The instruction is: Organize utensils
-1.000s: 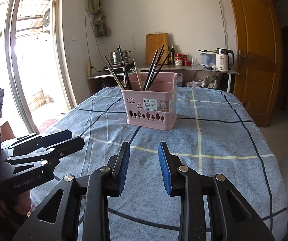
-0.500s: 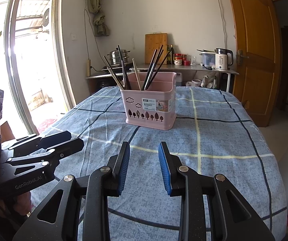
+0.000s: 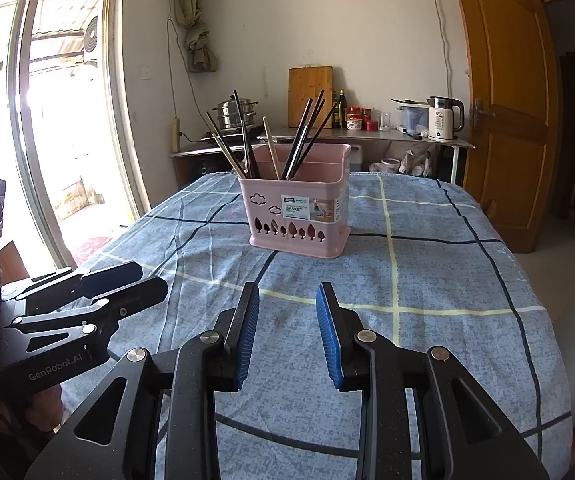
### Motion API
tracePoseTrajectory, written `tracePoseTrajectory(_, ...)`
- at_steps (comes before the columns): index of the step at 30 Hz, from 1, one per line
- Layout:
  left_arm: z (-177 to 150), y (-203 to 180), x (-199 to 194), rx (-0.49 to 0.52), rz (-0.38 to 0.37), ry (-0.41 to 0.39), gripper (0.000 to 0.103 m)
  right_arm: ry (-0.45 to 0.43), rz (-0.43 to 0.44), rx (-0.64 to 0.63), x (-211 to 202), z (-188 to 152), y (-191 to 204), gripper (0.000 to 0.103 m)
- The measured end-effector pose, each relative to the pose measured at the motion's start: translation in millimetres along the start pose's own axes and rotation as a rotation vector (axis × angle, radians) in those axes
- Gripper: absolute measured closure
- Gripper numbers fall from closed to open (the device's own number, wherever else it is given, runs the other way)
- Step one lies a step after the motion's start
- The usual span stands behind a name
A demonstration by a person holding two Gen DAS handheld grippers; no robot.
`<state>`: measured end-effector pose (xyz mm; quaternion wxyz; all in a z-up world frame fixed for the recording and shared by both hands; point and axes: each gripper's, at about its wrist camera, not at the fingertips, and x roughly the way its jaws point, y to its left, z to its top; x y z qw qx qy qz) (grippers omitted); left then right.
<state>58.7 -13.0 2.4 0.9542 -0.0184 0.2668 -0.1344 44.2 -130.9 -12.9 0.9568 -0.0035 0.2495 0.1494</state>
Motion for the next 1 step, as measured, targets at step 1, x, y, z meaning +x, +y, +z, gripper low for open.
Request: tracePoseTrajectory(1, 0.0, 0.3, -0.1, -0.001, 0.001, -0.001, 0.062, 0.0, 0.0, 0.001, -0.3, 0.0, -0.1, 0.073)
